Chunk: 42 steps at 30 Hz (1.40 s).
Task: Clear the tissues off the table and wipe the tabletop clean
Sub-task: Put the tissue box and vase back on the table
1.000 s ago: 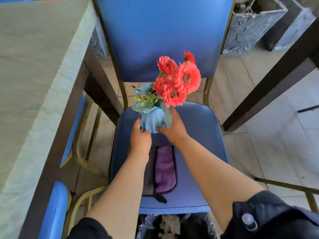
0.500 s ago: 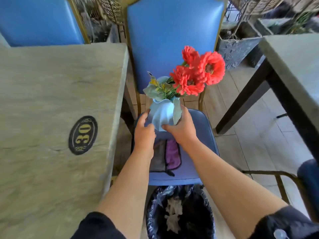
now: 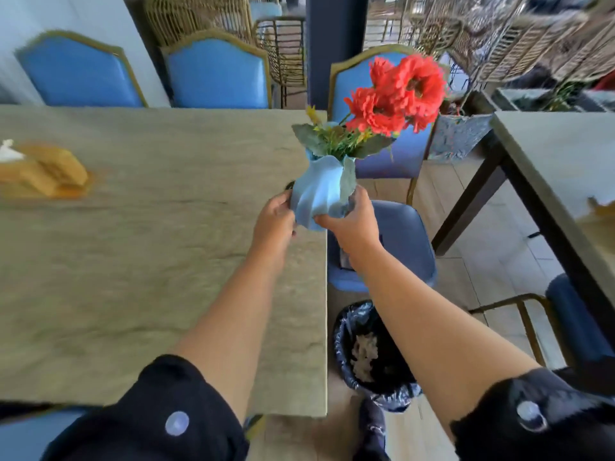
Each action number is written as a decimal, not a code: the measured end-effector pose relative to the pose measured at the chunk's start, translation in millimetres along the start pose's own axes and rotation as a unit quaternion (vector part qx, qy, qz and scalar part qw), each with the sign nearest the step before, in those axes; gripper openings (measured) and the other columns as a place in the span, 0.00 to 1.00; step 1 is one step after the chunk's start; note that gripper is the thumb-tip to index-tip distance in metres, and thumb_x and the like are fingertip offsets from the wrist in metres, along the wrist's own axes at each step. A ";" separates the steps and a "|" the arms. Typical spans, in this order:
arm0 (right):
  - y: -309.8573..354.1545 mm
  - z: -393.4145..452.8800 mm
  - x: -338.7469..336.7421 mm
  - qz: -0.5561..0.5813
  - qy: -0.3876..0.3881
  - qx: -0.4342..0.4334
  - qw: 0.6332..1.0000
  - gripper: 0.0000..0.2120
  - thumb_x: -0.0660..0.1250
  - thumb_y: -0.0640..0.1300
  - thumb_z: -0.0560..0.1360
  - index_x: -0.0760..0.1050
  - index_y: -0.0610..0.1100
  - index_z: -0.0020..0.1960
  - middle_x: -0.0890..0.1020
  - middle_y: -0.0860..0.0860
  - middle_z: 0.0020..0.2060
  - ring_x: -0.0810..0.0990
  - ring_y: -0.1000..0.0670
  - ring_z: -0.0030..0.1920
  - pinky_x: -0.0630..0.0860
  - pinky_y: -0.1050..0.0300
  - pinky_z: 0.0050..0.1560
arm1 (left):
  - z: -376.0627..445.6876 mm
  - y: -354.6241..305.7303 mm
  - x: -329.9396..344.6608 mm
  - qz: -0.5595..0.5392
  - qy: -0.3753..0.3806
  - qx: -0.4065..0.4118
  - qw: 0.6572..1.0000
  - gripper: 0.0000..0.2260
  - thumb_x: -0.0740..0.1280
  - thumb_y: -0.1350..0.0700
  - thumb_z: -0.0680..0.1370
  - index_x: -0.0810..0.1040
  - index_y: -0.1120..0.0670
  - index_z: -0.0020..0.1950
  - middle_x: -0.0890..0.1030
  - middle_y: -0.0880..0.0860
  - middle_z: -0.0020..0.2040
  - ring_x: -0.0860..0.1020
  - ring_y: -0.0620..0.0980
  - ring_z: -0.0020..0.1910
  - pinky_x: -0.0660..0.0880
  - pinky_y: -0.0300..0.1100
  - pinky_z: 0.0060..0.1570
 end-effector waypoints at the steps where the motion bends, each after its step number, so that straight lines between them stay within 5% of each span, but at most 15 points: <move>1: 12.1 -14.5 9.0 -0.002 0.003 -0.006 1.000 0.34 0.78 0.48 0.63 0.68 0.46 0.65 0.76 0.49 0.54 0.76 0.50 0.49 0.70 0.59 0.41 | -14.6 -5.1 -17.1 0.003 -0.005 0.004 1.000 0.13 0.61 0.55 0.74 0.80 0.43 0.54 0.83 0.50 0.48 0.76 0.49 0.44 0.69 0.41 0.40; 6: 53.4 -65.3 59.7 0.019 0.030 -0.020 0.999 0.36 0.79 0.48 0.63 0.68 0.48 0.67 0.76 0.51 0.58 0.77 0.49 0.54 0.75 0.54 0.49 | -62.9 -15.3 -94.5 -0.001 -0.034 0.019 0.999 0.11 0.61 0.58 0.77 0.79 0.42 0.49 0.82 0.47 0.47 0.76 0.50 0.47 0.69 0.42 0.44; 11: 76.8 -79.6 116.8 0.013 0.056 -0.020 0.998 0.39 0.80 0.49 0.62 0.66 0.49 0.68 0.75 0.53 0.60 0.77 0.49 0.56 0.77 0.52 0.54 | -65.8 -17.7 -160.7 0.009 -0.063 0.015 0.998 0.11 0.61 0.57 0.78 0.76 0.43 0.56 0.81 0.45 0.45 0.77 0.49 0.47 0.71 0.44 0.48; 19: 91.2 -56.2 220.5 0.017 0.094 -0.007 0.995 0.38 0.80 0.49 0.61 0.67 0.49 0.66 0.76 0.51 0.57 0.78 0.49 0.54 0.79 0.50 0.52 | -17.4 -7.9 -247.2 0.010 -0.090 -0.017 0.996 0.17 0.60 0.55 0.79 0.76 0.43 0.66 0.81 0.46 0.60 0.78 0.41 0.56 0.73 0.36 0.51; 22: 95.5 -47.5 258.4 0.023 0.113 -0.001 0.993 0.37 0.80 0.50 0.60 0.68 0.49 0.65 0.77 0.50 0.56 0.78 0.49 0.54 0.79 0.51 0.51 | 2.5 -7.0 -278.7 0.006 -0.104 -0.024 0.994 0.13 0.60 0.55 0.79 0.79 0.39 0.56 0.83 0.44 0.53 0.78 0.41 0.50 0.73 0.37 0.50; 27: 105.4 -32.4 318.1 0.028 0.128 0.009 0.991 0.40 0.80 0.50 0.61 0.66 0.50 0.68 0.76 0.52 0.60 0.77 0.49 0.57 0.79 0.48 0.54 | 35.2 3.0 -329.6 -0.002 -0.130 -0.041 0.991 0.17 0.61 0.57 0.79 0.75 0.44 0.67 0.81 0.45 0.57 0.77 0.44 0.53 0.72 0.40 0.56; 32: 109.3 -18.3 377.6 0.015 0.122 0.016 0.992 0.39 0.79 0.48 0.62 0.66 0.50 0.69 0.76 0.52 0.60 0.77 0.49 0.57 0.78 0.49 0.53 | 78.8 20.7 -377.4 0.007 -0.110 -0.048 0.993 0.20 0.60 0.58 0.77 0.75 0.45 0.68 0.81 0.45 0.60 0.77 0.42 0.52 0.72 0.38 0.50; 36: 106.2 -10.5 421.3 0.004 0.096 0.028 0.995 0.38 0.79 0.47 0.61 0.67 0.51 0.68 0.76 0.52 0.60 0.77 0.50 0.56 0.77 0.50 0.53 | 111.2 36.6 -412.1 0.037 -0.114 -0.046 0.992 0.18 0.61 0.57 0.76 0.76 0.42 0.63 0.81 0.41 0.51 0.77 0.43 0.48 0.75 0.43 0.55; 39: 103.3 -5.3 449.0 -0.001 0.082 0.036 0.996 0.38 0.78 0.46 0.61 0.67 0.51 0.67 0.77 0.52 0.59 0.76 0.50 0.57 0.77 0.49 0.54 | 131.3 45.5 -432.1 0.120 -0.096 -0.039 0.987 0.21 0.62 0.54 0.78 0.70 0.44 0.70 0.79 0.43 0.60 0.78 0.43 0.47 0.72 0.37 0.42; 42: 102.4 -3.0 469.6 0.005 0.063 0.042 0.997 0.38 0.78 0.46 0.61 0.67 0.51 0.68 0.76 0.52 0.60 0.76 0.50 0.57 0.76 0.52 0.53 | 147.8 52.0 -447.4 0.169 -0.077 -0.028 0.982 0.23 0.61 0.54 0.78 0.66 0.44 0.73 0.76 0.45 0.66 0.76 0.46 0.57 0.72 0.39 0.48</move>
Point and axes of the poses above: each hand's wrist, its own z-axis towards the middle knuckle, its own x-axis out of the palm, y = z × x, the point moved 6 cm from there along z, towards the middle knuckle
